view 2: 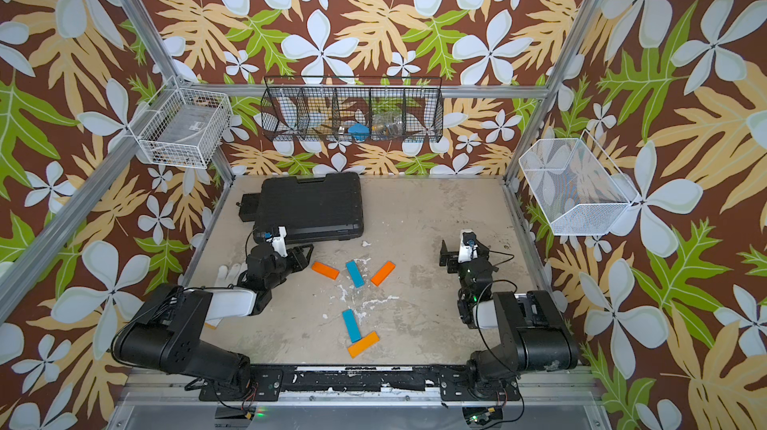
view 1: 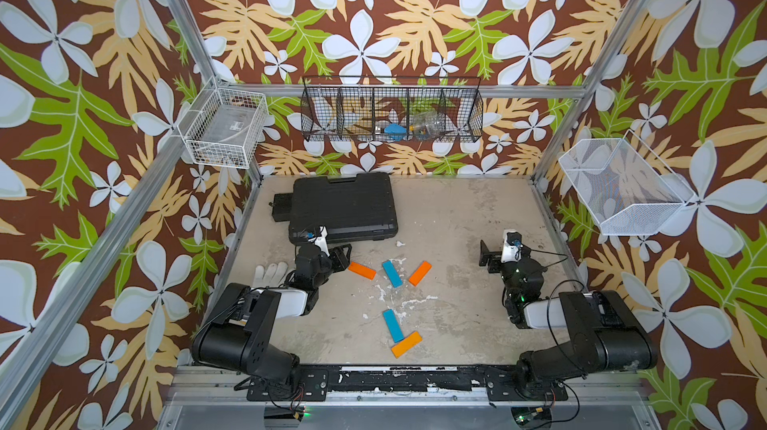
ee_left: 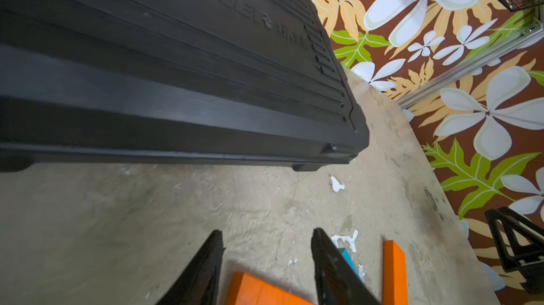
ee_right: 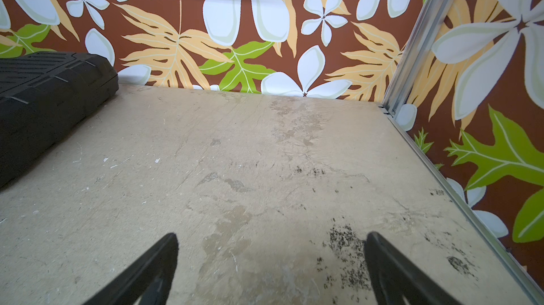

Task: Assemble the number 7 with building blocks
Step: Adjust the building block at the center of the board.

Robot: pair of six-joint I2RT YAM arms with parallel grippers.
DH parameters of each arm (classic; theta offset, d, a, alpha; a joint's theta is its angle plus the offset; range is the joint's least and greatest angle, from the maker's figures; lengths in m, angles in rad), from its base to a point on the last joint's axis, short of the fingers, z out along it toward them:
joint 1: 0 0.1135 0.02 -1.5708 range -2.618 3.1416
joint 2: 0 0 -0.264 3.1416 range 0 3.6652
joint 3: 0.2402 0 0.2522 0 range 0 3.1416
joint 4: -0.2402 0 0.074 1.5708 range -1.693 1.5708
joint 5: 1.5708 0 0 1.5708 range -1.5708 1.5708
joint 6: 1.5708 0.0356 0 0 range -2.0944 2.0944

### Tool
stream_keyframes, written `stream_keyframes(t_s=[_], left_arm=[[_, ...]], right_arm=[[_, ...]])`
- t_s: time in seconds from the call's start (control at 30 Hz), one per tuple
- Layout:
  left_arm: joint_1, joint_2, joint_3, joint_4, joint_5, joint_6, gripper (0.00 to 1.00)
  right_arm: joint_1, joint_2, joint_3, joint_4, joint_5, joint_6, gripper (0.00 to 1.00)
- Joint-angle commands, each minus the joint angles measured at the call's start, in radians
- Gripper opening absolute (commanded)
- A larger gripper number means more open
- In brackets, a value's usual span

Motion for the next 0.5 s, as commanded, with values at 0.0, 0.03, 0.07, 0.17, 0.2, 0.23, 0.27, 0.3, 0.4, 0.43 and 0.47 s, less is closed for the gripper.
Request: stream_keyframes(t_s=[0.0, 0.03, 0.07, 0.17, 0.2, 0.23, 0.27, 0.3, 0.4, 0.43, 0.47], left_arm=[[-0.011, 0.023, 0.087, -0.137, 0.043, 0.092, 0.52], [-0.020, 0.030, 0.103, -0.161, 0.038, 0.110, 0.52], [-0.034, 0.034, 0.116, -0.183, 0.035, 0.139, 0.52], [-0.105, 0.037, 0.207, -0.368, -0.017, 0.262, 0.52], [-0.133, 0.036, 0.230, -0.415, -0.038, 0.301, 0.52], [-0.153, 0.032, 0.239, -0.437, -0.051, 0.332, 0.53], [-0.171, 0.029, 0.247, -0.459, -0.066, 0.358, 0.53], [-0.184, 0.023, 0.252, -0.482, -0.085, 0.377, 0.53], [-0.196, 0.002, 0.266, -0.560, -0.143, 0.402, 0.52], [-0.198, -0.005, 0.269, -0.582, -0.160, 0.408, 0.52], [-0.198, -0.009, 0.271, -0.608, -0.188, 0.415, 0.52]], right_arm=[[0.001, -0.002, 0.002, 0.013, 0.011, -0.002, 1.00], [0.002, -0.002, 0.002, 0.010, 0.011, -0.002, 1.00], [0.001, -0.002, 0.002, 0.012, 0.009, -0.002, 1.00], [0.001, -0.002, 0.002, 0.010, 0.011, -0.002, 1.00], [0.001, -0.002, 0.002, 0.013, 0.010, -0.002, 1.00], [0.001, -0.002, 0.002, 0.012, 0.010, -0.002, 1.00], [0.001, -0.002, 0.002, 0.012, 0.011, -0.002, 1.00], [0.001, -0.002, 0.001, 0.013, 0.011, -0.001, 1.00], [0.002, -0.002, 0.002, 0.012, 0.011, -0.002, 1.00], [0.001, -0.002, 0.002, 0.012, 0.010, -0.002, 1.00], [0.001, -0.002, 0.002, 0.011, 0.011, -0.002, 1.00]])
